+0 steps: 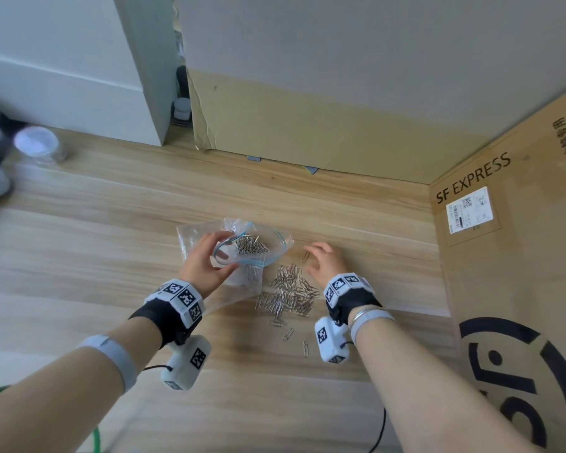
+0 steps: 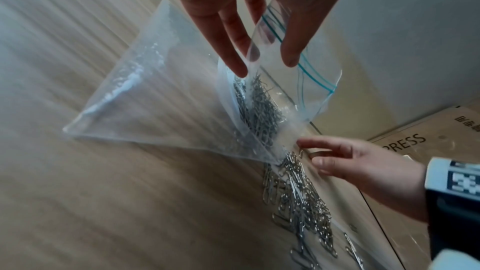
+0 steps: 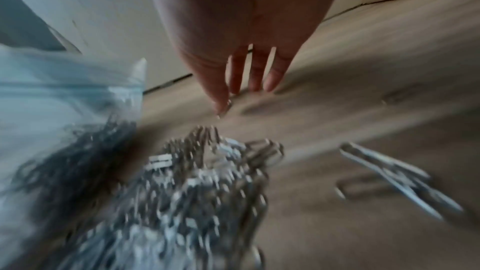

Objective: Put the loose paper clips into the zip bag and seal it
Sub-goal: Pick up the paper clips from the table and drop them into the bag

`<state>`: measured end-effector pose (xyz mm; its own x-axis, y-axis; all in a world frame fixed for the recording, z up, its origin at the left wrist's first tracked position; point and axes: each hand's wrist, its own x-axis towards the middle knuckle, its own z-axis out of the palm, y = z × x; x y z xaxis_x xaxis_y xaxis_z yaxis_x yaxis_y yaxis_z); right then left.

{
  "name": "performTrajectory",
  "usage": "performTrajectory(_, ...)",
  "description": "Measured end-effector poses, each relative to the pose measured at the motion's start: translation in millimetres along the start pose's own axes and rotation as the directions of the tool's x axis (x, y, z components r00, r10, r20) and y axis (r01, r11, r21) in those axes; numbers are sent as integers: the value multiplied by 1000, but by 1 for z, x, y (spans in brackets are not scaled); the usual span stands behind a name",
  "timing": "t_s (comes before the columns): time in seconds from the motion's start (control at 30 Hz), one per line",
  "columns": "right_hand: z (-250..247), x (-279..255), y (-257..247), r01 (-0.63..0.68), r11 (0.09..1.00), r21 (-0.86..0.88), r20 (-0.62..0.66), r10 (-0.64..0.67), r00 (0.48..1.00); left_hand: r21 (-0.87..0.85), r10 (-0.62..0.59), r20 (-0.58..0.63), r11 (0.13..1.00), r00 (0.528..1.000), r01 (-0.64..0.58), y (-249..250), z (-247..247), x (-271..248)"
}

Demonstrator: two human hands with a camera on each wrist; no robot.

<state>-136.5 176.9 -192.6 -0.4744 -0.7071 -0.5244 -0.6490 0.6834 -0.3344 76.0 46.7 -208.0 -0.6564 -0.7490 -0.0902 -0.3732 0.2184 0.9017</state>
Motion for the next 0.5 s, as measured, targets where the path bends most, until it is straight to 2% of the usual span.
performTrajectory(0.13, 17, -17, -5, 96, 995, 30, 105, -99, 990, 3, -3, 3, 1000, 1000, 3, -1, -1, 0)
performTrajectory(0.27, 30, -24, -1, 251, 963, -99, 185, -230, 955, 12, 4, 11, 1000, 1000, -4, -1, 0, 1)
performTrajectory(0.33, 32, -23, 2, 285, 951, -123, 191, -259, 947, 25, 12, 12, 1000, 1000, -12, -1, 0, 1)
performTrajectory(0.5, 28, -26, 1, 307, 951, -31, 148, -300, 942, 24, 20, 5, 1000, 1000, -20, -1, 0, 0)
